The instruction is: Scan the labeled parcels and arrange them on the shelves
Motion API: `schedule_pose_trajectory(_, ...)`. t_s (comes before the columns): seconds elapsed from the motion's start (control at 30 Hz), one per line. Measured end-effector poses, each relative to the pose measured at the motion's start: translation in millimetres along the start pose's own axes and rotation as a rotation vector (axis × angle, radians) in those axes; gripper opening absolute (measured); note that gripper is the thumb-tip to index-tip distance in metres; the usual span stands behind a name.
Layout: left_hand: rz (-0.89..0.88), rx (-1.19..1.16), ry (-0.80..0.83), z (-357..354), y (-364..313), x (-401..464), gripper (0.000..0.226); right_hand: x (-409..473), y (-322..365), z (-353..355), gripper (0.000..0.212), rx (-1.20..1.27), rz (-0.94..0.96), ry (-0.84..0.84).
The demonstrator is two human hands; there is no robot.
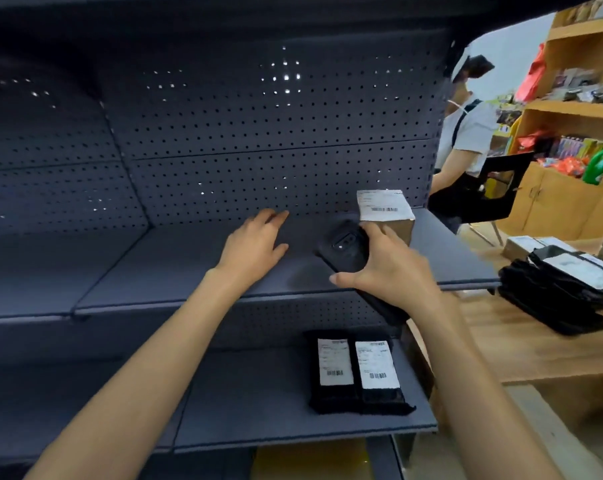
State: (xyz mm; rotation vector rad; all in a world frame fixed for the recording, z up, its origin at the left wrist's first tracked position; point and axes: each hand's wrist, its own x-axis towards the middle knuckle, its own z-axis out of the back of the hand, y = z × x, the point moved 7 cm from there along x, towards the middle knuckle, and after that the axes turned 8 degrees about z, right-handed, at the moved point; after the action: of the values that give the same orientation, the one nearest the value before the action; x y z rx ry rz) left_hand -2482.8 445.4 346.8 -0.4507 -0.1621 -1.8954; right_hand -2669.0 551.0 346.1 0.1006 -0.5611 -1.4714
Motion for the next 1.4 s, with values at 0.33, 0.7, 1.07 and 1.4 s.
schedule_pose_trajectory(0.33, 0.404, 0.154, -0.177, 82, 241, -154, 0.053, 39, 229, -121, 0.103, 0.124, 0.434, 0.254)
schedule_pose_trajectory(0.7, 0.884, 0.352, -0.121, 156, 508, -380, 0.054, -2, 548, -274, 0.1, 0.245, 0.849, 0.464)
schedule_pose_trajectory(1.07, 1.203, 0.345, -0.105, 200, 718, -579, 0.048, -77, 811, -439, 0.09, 0.307, 1.025, 0.714)
schedule_pose_trajectory(1.4, 1.435, 0.334, -0.097, 213, 901, -733, 0.046, -111, 1004, -590, 0.087, 0.338, 1.172, 0.891)
